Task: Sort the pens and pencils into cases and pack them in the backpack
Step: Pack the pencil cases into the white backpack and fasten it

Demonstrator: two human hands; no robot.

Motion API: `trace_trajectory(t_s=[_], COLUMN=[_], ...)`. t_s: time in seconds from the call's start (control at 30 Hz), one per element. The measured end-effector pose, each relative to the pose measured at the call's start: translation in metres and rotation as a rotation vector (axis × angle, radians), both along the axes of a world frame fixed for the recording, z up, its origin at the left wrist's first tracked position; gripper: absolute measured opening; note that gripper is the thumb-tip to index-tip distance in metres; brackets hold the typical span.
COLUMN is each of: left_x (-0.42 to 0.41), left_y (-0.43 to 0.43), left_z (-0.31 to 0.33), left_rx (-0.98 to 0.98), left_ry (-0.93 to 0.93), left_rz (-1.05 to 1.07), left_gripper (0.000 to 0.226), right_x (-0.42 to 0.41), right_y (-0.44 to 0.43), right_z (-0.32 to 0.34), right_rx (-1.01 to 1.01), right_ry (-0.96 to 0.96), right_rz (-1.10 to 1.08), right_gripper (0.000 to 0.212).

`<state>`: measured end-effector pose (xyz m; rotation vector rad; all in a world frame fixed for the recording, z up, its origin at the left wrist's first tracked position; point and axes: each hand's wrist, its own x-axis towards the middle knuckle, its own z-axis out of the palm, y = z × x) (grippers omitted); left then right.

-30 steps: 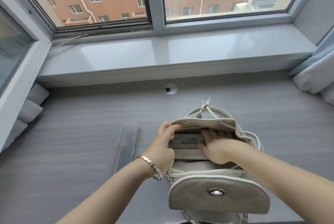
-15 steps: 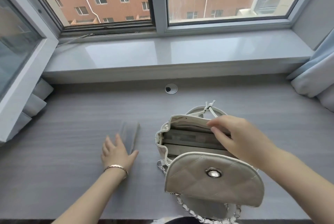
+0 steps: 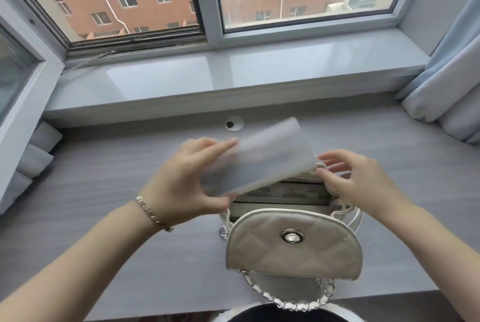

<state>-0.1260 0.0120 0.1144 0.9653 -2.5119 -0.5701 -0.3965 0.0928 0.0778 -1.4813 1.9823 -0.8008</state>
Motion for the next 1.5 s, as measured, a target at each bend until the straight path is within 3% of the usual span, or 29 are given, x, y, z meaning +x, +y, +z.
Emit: trace_trajectory(t_s=[0.1, 0.17, 0.27, 0.43, 0.57, 0.67, 0.73, 0.83, 0.93, 1.07, 1.2, 1.33, 1.43, 1.5], left_x=[-0.026, -0.040, -0.060, -0.078, -0.078, -0.079, -0.076, -0.063, -0.040, -0.017, -0.019, -0.024, -0.017, -0.017], left_y=[0.002, 0.005, 0.002, 0.002, 0.012, 0.005, 0.005, 0.013, 0.022, 0.049, 0.064, 0.061, 0.053, 0.047], left_z=[-0.006, -0.019, -0.037, -0.061, -0.067, -0.068, -0.069, -0.058, -0.043, -0.045, -0.054, -0.057, -0.062, -0.060], left_rx=[-0.134, -0.180, -0.158, -0.277, -0.247, -0.263, -0.255, -0.114, 0.018, 0.013, -0.064, 0.063, 0.274, 0.329], left_ry=[-0.263, -0.343, -0.352, -0.220, -0.143, -0.123, -0.110, -0.038, 0.097, -0.093, -0.279, -0.119, 0.135, 0.171], left_rz=[-0.231, -0.337, -0.375, -0.257, -0.230, -0.225, -0.253, -0.173, 0.100, 0.252, 0.297, 0.284, 0.248, 0.287], left_gripper=[0.050, 0.035, 0.044, 0.030, 0.030, 0.026, 0.027, 0.034, 0.026, 0.057, 0.075, 0.081, 0.068, 0.062], right_x=[-0.005, -0.009, -0.010, -0.005, -0.006, 0.008, 0.027, 0.044, 0.043, 0.053, 0.059, 0.058, 0.058, 0.059], right_y=[-0.004, -0.005, -0.006, -0.009, -0.011, -0.008, -0.002, 0.007, 0.007, -0.001, -0.005, 0.001, 0.005, 0.007], right_z=[0.001, 0.000, -0.003, -0.006, -0.009, -0.010, -0.009, -0.011, -0.019, -0.025, -0.024, -0.021, -0.022, -0.024], right_rx=[0.033, 0.051, 0.055, -0.006, 0.028, -0.223, -0.378, -0.212, -0.078, -0.128, -0.140, -0.113, -0.099, -0.097], right_ry=[-0.061, -0.075, -0.081, -0.089, -0.097, 0.249, 0.320, 0.275, 0.355, 0.495, 0.456, 0.457, 0.447, 0.465], right_rz=[-0.022, -0.027, -0.024, -0.082, -0.070, -0.048, 0.125, 0.360, 0.500, 0.551, 0.531, 0.483, 0.465, 0.472], right_gripper=[0.010, 0.008, 0.014, 0.011, 0.012, 0.007, 0.012, 0.034, 0.060, 0.071, 0.068, 0.063, 0.064, 0.067])
